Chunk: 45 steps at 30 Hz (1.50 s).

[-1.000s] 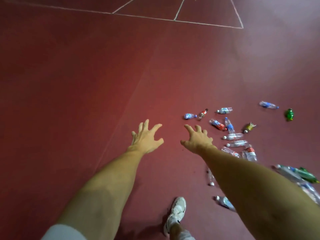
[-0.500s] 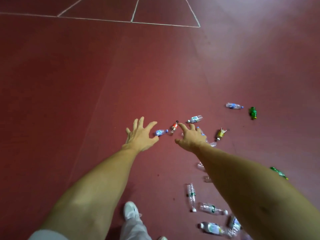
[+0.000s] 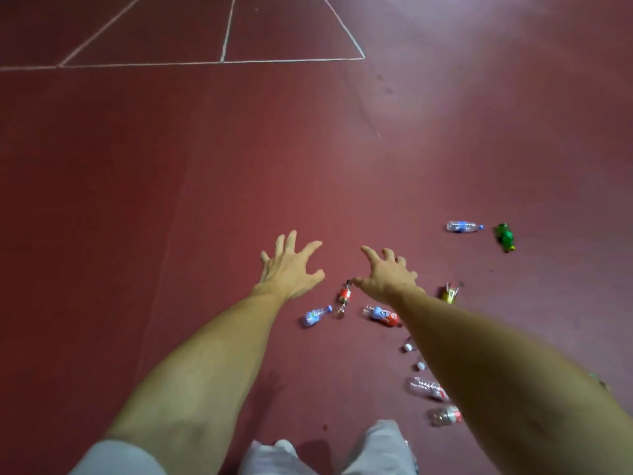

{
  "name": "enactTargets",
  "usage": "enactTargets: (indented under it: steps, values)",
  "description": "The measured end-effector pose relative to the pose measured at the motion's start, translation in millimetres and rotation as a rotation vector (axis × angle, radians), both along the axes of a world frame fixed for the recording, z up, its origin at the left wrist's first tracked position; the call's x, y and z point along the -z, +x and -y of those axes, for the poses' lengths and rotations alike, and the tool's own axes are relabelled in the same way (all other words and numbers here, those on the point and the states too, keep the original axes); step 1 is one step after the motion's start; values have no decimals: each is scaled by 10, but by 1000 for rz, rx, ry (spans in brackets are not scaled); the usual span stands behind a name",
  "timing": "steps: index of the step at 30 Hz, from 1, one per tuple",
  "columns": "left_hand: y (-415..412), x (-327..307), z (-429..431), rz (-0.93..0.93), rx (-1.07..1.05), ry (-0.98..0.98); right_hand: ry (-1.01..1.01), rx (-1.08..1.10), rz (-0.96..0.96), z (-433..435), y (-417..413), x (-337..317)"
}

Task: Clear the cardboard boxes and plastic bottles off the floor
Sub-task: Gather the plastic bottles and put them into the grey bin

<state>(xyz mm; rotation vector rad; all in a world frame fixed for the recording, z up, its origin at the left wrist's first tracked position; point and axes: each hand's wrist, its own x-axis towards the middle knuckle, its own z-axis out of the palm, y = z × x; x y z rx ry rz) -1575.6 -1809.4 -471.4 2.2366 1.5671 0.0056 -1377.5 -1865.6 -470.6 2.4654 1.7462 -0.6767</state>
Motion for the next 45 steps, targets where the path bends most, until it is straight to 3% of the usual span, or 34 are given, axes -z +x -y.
enactTargets:
  steps: [7,13,17,21,27,33,39,45]
  values:
    - [643,324,-808,2,-49,-76,-32,-54,6,-949,528,252]
    - [1284,940,-1444,-18,-119,-130,-97,-143,15,-1768,1217,891]
    - [1625,1851,-1844,-30,-141,-167,-135,-143,32,-2193,1660,1822]
    - [1862,3181,-1931,-66,-73,-215,-189,-126,64,-2332,1899,3124]
    - [1829,5340,-1989,-125,-44,-273,-212,-155,50,-2467,1896,5206]
    - [1629,6958,-2071,-172,-61,-264,-193,-244,51,-2662,1710,6857]
    - [1394,7921,-1960,-318,-38,-308,-189,-298,-20,-2834,1604,7729]
    - [1265,8115,-1970,-328,-42,-307,-235,-292,-7,-3010,1686,7914]
